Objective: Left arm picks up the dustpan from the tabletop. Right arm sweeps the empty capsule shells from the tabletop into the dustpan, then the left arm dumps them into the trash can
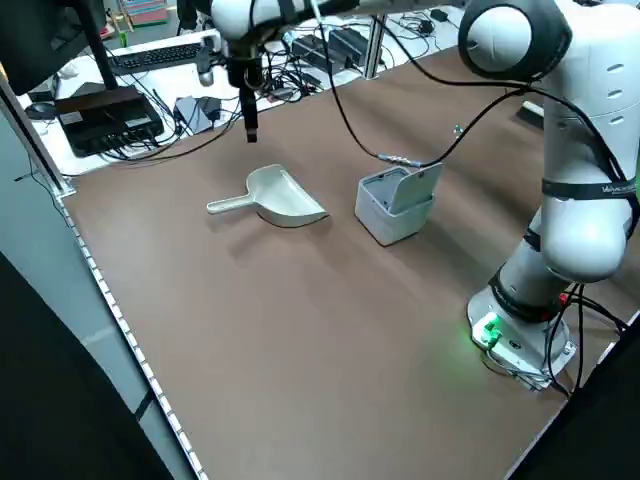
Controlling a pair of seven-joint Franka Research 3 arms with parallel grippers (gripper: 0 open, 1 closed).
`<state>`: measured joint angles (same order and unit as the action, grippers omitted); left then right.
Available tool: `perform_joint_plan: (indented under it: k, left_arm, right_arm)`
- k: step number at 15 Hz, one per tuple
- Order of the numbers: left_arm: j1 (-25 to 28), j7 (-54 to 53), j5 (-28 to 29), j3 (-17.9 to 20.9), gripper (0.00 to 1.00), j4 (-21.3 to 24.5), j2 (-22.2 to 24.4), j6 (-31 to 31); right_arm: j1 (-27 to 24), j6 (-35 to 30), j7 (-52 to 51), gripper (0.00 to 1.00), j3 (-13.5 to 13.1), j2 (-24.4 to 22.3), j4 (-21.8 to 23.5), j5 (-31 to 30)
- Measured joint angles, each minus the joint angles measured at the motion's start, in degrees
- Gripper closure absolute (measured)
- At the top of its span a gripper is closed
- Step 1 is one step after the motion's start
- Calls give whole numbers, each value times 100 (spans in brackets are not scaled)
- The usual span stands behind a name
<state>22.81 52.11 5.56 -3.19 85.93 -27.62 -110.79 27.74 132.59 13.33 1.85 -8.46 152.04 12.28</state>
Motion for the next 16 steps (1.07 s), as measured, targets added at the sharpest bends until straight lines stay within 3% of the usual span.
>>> perform_joint_plan:
  k: [5,10,16]
  left_arm:
    - [398,1239,1,12,0,8,-330,-401]
    - [477,1397,1,1,0,41,-650,-945]
    - [473,1415,441,-2,0,321,-801,-1273]
  right_arm:
    - [39,321,0,15,-1,153,76,1]
    - [78,717,0,26,-2,567,81,2]
    - [267,948,2,30,-2,854,81,42]
